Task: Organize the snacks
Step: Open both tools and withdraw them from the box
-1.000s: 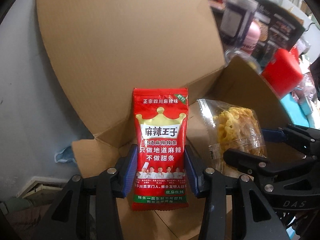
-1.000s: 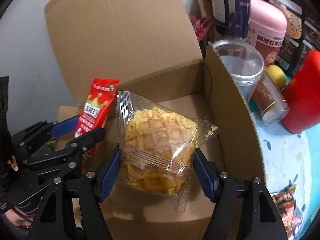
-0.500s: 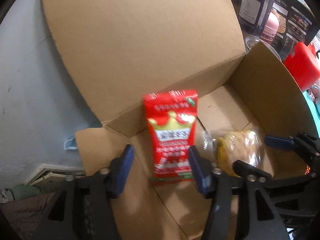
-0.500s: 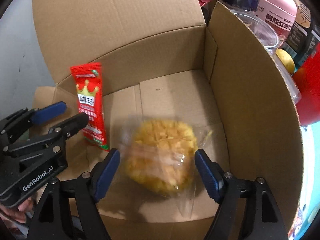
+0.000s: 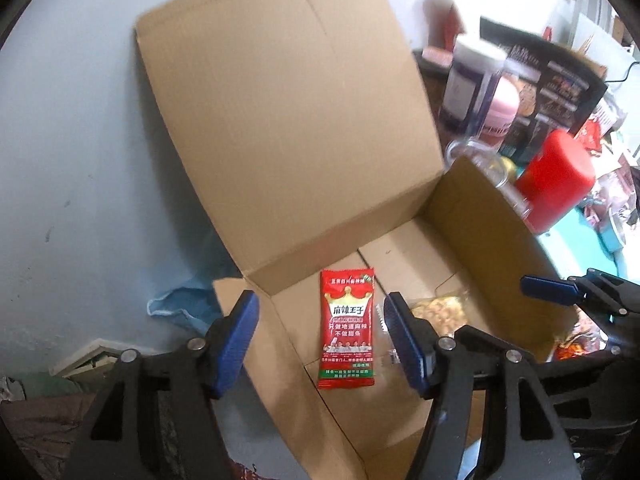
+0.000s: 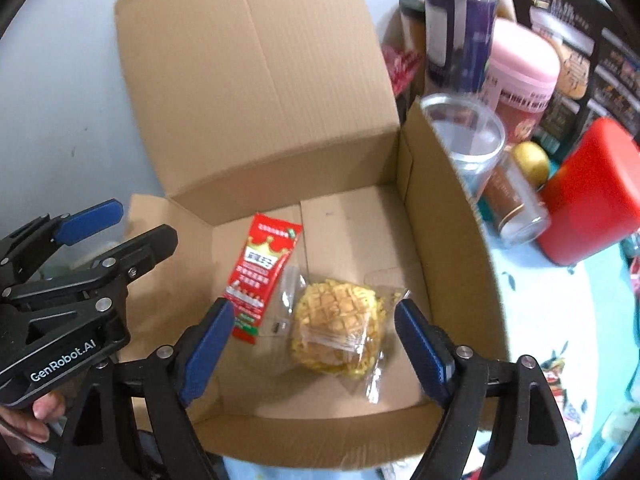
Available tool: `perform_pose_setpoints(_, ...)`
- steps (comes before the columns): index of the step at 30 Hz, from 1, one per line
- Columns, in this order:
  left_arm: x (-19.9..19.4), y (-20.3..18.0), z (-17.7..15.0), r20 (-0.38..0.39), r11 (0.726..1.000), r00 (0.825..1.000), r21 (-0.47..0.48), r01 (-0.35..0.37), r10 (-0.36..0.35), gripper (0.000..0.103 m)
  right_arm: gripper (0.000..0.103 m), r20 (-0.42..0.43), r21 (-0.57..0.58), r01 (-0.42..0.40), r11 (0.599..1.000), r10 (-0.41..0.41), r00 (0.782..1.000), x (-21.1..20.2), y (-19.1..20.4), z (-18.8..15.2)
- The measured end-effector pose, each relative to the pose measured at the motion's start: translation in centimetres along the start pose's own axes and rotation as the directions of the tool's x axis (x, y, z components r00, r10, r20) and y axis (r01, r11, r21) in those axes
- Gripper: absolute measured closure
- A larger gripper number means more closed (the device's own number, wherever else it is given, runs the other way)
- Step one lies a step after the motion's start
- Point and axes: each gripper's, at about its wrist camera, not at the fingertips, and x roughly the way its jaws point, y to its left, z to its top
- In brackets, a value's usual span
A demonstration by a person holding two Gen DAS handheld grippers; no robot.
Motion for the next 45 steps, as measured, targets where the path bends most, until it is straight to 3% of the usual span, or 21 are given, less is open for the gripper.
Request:
perform_pose_setpoints(14, -10.9, 1.2, -0.3, 0.16, 0.998, 0.986, -0.037, 0.06, -0.053, 0.039, 0.02, 0.141, -0.036, 0.03, 0.999, -0.024, 0.99, -10.0, 1.9, -1.5)
perform_pose_setpoints(23, -15.9, 0.1, -2.8, 0.205, 0.992, 0.972, -0.021, 0.124, -0.117, 0.039, 0.02, 0.207, -0.072, 0.067, 0.995, -0.051, 0.977, -15.8, 3.5, -5.3)
perform_pose_setpoints(29, -18.7, -1.4, -5.1, 0.23, 0.992, 0.965, 0.024, 0.125, -0.127, 0.039, 0.02, 0.228, -0.06, 0.098, 0.993, -0.082, 0.97, -18.1, 3.6, -8.5)
perform_pose_setpoints(35, -19.7, -3.0, -7.3, 0.208, 0.982, 0.96, 0.054, 0.182, -0.189, 0.039, 0.02, 0.228, -0.053, 0.115, 0.992, -0.1, 0.968, -19.8, 3.4, -11.7)
perform_pose_setpoints(45, -19.0, -6.3, -11.2, 0.145, 0.974, 0.965, 0.092, 0.205, -0.217, 0.039, 0.02, 0.205, 0.016, 0.138, 0.99, -0.139, 0.969, -21.1, 1.2, -16.8)
